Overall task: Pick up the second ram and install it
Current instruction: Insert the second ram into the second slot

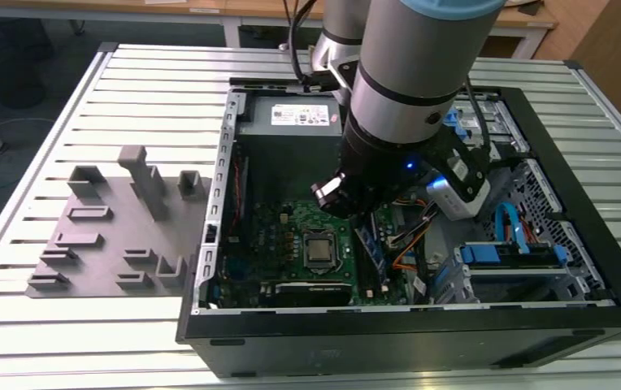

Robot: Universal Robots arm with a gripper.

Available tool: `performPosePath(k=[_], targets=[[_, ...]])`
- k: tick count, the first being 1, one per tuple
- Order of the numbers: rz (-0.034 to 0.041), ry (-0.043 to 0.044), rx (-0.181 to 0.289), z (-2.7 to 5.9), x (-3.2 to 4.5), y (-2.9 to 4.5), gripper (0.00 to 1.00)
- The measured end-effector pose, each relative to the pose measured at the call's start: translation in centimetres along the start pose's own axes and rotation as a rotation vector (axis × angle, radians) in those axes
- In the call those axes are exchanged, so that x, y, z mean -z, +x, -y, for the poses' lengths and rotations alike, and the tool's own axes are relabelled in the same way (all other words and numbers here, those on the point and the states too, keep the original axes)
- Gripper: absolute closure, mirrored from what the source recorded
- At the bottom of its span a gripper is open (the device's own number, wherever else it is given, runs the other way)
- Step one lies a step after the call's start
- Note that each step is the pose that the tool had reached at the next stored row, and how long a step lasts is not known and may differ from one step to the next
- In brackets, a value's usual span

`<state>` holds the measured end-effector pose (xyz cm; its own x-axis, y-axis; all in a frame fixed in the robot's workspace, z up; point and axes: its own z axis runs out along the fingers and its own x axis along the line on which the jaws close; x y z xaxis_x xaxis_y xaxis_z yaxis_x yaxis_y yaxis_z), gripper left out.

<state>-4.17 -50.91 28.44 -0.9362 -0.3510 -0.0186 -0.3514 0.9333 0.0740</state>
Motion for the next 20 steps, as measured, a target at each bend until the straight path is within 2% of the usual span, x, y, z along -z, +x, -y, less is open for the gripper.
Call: performPosePath(k=[14,20], targets=[[0.0067,0.0018,-0.091,0.01,-0.04,0.0,0.89],[0.0137,0.0033,-0.184,0.01,-0.14,0.0,0.89]])
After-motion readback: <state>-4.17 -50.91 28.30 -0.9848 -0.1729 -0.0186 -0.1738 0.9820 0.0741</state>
